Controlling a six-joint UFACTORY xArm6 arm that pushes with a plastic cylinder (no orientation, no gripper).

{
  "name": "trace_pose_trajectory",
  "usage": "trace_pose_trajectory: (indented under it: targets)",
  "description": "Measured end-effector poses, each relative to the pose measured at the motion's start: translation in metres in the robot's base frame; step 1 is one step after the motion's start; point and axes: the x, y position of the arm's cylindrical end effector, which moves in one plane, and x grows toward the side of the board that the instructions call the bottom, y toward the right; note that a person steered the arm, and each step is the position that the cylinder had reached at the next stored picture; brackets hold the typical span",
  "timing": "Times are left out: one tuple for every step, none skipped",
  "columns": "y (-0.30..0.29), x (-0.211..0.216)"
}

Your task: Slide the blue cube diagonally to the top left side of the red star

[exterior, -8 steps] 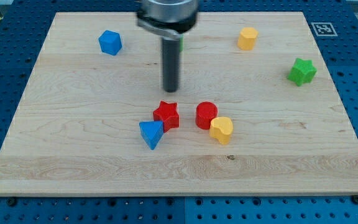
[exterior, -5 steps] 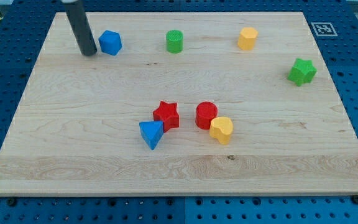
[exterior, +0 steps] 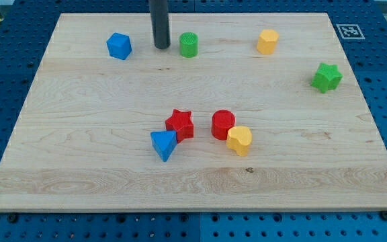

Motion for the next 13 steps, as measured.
trace_pose_trajectory:
  targets:
    - [-0.039,-0.019]
    - [-0.059,-0.015]
    - [-0.083,0.008]
    - [-0.083,0.04]
    - [-0.084,0.043]
    - [-0.116,0.025]
    - [-0.141,0.036]
    - [-0.127,0.06]
    - [-0.061,0.064]
    - [0.004,0.083]
    - [0.023,0.105]
    - [0.012,0.095]
    - [-0.022,0.075]
